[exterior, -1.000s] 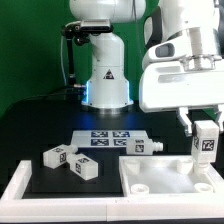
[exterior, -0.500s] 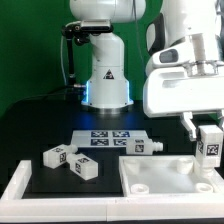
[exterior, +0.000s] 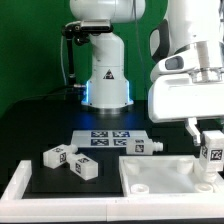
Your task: Assemble one leg
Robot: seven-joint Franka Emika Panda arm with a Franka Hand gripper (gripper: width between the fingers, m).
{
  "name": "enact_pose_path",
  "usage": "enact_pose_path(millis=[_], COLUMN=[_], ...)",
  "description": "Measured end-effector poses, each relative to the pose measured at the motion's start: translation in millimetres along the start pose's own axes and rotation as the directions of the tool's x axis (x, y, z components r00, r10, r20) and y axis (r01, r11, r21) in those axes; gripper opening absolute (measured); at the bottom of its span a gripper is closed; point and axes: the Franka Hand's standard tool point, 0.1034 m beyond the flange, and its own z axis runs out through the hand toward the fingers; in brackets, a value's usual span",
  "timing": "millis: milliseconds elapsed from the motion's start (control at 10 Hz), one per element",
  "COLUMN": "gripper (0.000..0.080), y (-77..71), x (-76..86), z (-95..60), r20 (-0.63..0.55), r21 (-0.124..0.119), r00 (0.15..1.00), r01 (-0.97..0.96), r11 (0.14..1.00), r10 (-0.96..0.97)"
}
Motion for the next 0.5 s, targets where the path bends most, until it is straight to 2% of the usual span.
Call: enact_pose_path(millis=[500], gripper=[0.0287], y=[3.9], x=[-4.8], z=[8.0], r20=[0.004], r21=[-0.008], r00=[1.000], r01=[0.003], r11=[1.000], r10=[-0.003])
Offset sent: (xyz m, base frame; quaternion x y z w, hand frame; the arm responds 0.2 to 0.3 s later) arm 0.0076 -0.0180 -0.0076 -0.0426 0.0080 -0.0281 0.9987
